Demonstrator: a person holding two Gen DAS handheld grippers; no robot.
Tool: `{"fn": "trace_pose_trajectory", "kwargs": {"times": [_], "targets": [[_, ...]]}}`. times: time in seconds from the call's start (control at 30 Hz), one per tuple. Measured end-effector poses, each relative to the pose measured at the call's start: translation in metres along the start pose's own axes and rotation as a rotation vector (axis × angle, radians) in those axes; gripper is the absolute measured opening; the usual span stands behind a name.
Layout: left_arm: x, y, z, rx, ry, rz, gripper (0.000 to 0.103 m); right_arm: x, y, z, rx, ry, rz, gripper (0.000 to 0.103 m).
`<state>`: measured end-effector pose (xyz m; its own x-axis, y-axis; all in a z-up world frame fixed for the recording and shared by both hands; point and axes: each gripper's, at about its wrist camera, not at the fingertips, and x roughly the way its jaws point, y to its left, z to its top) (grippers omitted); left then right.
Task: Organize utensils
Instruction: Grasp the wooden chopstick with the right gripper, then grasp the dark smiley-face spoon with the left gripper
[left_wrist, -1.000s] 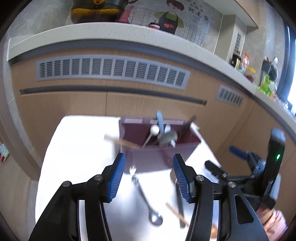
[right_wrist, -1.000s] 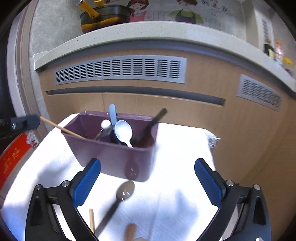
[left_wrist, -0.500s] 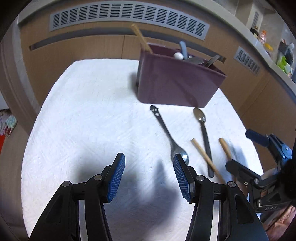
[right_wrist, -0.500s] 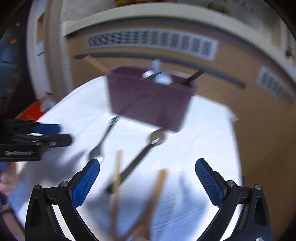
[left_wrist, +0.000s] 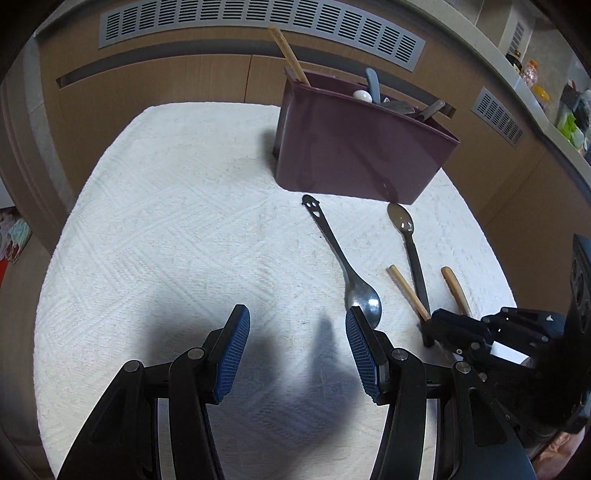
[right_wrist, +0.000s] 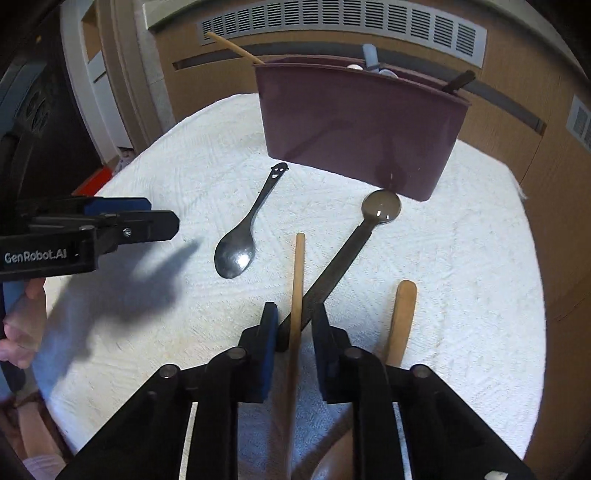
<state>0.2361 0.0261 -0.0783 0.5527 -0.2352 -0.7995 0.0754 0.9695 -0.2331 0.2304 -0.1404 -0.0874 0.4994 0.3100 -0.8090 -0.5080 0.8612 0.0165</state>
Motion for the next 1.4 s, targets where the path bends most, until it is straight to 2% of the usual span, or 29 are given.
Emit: {"fn": "trace_pose_trajectory", "kwargs": {"times": [0.23, 0.3, 0.33, 0.4, 0.5, 0.6, 0.73, 0.8, 0.9, 1.03, 1.13, 1.23, 1.33, 1.4], "targets": [[0.007, -0.017, 0.008, 0.018, 0.026, -0.042, 0.055, -0.026, -0.025, 0.005, 0.088, -0.063, -0.004, 0.004], [0.009, -0.022, 0.01, 0.016, 0.025, -0.066, 0.051, -0.034, -0.038, 0.005, 0.131, -0.081, 0.004, 0.004], [0.01, -0.025, 0.011, 0.025, 0.024, -0.068, 0.046, -0.037, -0.045, 0.004, 0.152, -0.088, 0.006, 0.004], [0.013, -0.035, 0.008, 0.061, 0.021, -0.062, 0.044, -0.041, -0.055, 0.003, 0.183, -0.097, -0.001, 0.004], [0.02, -0.044, 0.005, 0.093, 0.03, -0.044, 0.044, -0.041, -0.062, -0.001, 0.2, -0.097, 0.003, 0.005], [0.027, -0.048, 0.005, 0.099, 0.04, -0.016, 0.044, -0.038, -0.057, -0.006, 0.186, -0.079, 0.043, 0.006], [0.019, -0.042, 0.011, 0.108, -0.012, 0.072, 0.044, -0.027, -0.037, -0.006, 0.134, -0.042, 0.106, 0.007], [0.014, -0.033, 0.012, 0.094, -0.024, 0.086, 0.044, -0.021, -0.028, -0.005, 0.111, -0.024, 0.107, 0.01], [0.008, -0.017, 0.012, 0.041, -0.021, 0.073, 0.045, -0.011, -0.019, -0.005, 0.091, 0.002, 0.101, 0.015], [0.009, -0.011, 0.009, 0.018, -0.012, 0.057, 0.046, -0.004, -0.011, -0.009, 0.067, 0.025, 0.071, 0.015], [0.012, -0.016, 0.006, 0.026, 0.0, 0.041, 0.046, -0.009, -0.004, -0.009, 0.022, 0.022, 0.033, 0.005], [0.016, -0.024, 0.005, 0.04, 0.014, 0.025, 0.046, -0.022, -0.017, -0.005, 0.067, -0.018, 0.022, 0.005], [0.024, -0.033, 0.014, 0.047, 0.053, -0.059, 0.045, -0.037, -0.046, 0.004, 0.164, -0.056, 0.038, 0.005], [0.031, -0.042, 0.024, 0.059, 0.069, -0.063, 0.043, -0.042, -0.061, 0.009, 0.21, -0.072, 0.036, 0.005]]}}
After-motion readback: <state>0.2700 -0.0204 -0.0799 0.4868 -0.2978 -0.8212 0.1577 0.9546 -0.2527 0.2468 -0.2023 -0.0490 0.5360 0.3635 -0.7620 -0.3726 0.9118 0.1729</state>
